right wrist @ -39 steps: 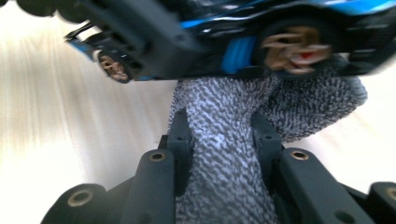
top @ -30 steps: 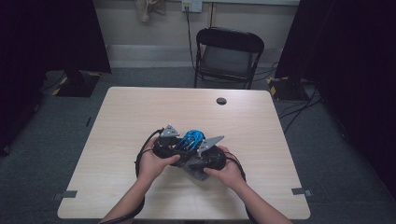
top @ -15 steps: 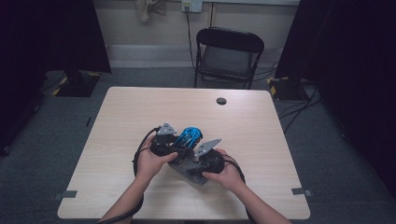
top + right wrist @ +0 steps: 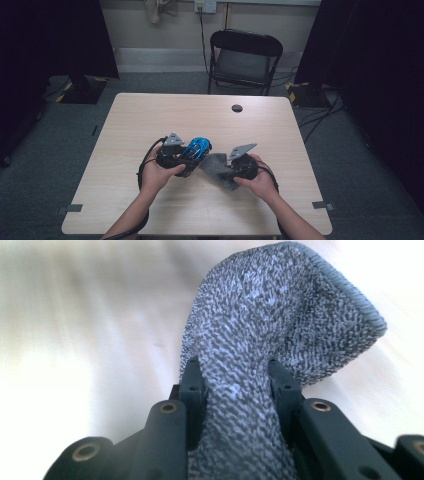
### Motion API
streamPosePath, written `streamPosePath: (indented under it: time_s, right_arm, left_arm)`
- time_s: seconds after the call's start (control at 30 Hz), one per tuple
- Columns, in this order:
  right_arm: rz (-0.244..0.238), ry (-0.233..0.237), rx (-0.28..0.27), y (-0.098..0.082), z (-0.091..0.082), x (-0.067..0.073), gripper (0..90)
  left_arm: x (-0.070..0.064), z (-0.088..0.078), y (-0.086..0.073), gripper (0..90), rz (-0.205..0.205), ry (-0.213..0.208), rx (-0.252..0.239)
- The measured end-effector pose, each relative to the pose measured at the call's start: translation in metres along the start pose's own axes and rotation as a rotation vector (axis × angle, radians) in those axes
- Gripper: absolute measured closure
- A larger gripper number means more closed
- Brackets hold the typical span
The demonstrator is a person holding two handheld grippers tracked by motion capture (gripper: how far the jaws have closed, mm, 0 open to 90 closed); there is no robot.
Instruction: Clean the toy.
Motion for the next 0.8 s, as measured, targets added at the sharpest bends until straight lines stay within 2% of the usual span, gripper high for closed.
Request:
streamPosePath:
  time_s: [0.07, 0.1, 0.13, 0.2, 0.3, 0.57, 0.67, 0.8]
  right_arm:
    - [0.026, -0.038, -0.014, -0.005, -0.011, -0.013, 68.0]
    - [0.026, -0.038, -0.014, -0.005, -0.011, -0.013, 68.0]
    - [0.056, -0.078, -0.028, -0.010, -0.023, -0.025, 68.0]
    - [0.089, -0.115, -0.049, -0.015, -0.034, -0.036, 68.1]
    - [0.124, -0.147, -0.063, -0.020, -0.046, -0.048, 68.1]
    - [0.141, -0.188, -0.069, -0.024, -0.056, -0.056, 68.1]
    - [0.147, -0.199, -0.069, -0.025, -0.058, -0.058, 68.1]
    - [0.157, -0.211, -0.080, -0.026, -0.063, -0.062, 68.1]
  left_arm:
    - [-0.003, 0.001, -0.002, 28.3, 0.012, -0.006, 0.008]
    - [-0.003, 0.001, -0.002, 28.3, 0.012, -0.006, 0.008]
    - [-0.005, 0.002, -0.002, 28.3, 0.010, -0.010, 0.011]
    - [-0.008, 0.005, -0.004, 28.3, 0.023, -0.014, 0.020]
    - [-0.016, 0.012, -0.007, 28.3, 0.029, -0.031, 0.034]
    - [-0.040, 0.035, -0.015, 28.3, 0.050, -0.070, 0.086]
    - [-0.048, 0.041, -0.016, 28.3, 0.078, -0.075, 0.103]
    - [-0.058, 0.047, -0.017, 28.3, 0.088, -0.084, 0.111]
Point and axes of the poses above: each handheld gripper's, and its own axes: z roughly forward along the jaws, y roughly out of its top, x roughly to its left, the point moved 7 cm from there along z, roughly forward along the jaws, and after that the axes turned 11 degrees about y, right-handed, at the moved point
